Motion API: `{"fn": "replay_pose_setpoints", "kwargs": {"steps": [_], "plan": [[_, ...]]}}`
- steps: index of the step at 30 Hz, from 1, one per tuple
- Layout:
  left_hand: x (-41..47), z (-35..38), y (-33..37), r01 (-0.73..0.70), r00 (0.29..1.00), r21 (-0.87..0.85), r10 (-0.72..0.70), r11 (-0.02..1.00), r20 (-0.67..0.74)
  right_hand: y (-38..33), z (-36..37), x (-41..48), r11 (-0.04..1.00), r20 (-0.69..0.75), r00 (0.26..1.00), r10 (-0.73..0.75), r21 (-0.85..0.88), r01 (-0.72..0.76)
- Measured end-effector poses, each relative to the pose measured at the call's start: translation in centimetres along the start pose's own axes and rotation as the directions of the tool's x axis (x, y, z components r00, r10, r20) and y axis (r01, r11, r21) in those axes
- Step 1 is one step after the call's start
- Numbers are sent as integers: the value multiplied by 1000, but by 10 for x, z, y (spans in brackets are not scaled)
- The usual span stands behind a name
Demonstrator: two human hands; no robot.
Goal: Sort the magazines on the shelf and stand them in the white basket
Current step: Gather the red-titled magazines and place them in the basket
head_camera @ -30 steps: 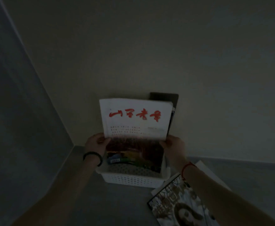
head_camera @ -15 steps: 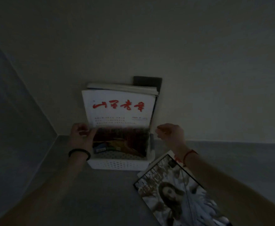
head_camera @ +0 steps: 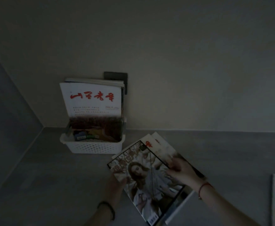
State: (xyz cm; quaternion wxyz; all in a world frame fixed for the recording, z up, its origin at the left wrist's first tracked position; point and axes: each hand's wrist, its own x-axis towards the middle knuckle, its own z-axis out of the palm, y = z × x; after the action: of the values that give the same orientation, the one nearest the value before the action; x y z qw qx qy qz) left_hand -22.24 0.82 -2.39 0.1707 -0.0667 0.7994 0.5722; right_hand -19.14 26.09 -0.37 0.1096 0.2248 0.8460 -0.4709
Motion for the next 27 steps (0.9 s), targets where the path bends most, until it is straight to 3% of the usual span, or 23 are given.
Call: {"fn": "replay_pose_setpoints", "kwargs": {"steps": [2, 7, 11, 14, 19, 22, 24, 27], "plan": [[-12, 20, -6, 67, 997, -49, -69, 997, -28, 13, 11, -12, 1000, 45, 999, 1, 13, -2], [-24, 45, -13, 138, 981, -89, -148, 986, -121, 40, 22, -32, 999, -127, 992, -16, 32, 21], [-40, 62, -19, 119, 983, -19, -120, 993, -135, 72, 8, -43, 975, -82, 990, 118, 199, -99], [-54, 75, -18, 130, 975, 15, -125, 991, -184, 94, -7, -52, 971, 8, 989, 146, 190, -145], [-55, 95, -7, 274, 939, -243, -313, 931, -140, 111, -51, -56, 954, -189, 979, 71, 300, -11], [-47, 99, 0, 335, 899, -362, -409, 870, -153, 141, -105, -59, 982, -325, 942, 89, 184, -29], [-41, 101, 4, 362, 874, -356, -446, 862, -192, 163, -141, -61, 989, -308, 944, 122, 118, -89], [-34, 104, 15, 381, 875, -389, -463, 839, -143, 183, -177, -67, 988, -322, 934, 153, 83, -133]]}}
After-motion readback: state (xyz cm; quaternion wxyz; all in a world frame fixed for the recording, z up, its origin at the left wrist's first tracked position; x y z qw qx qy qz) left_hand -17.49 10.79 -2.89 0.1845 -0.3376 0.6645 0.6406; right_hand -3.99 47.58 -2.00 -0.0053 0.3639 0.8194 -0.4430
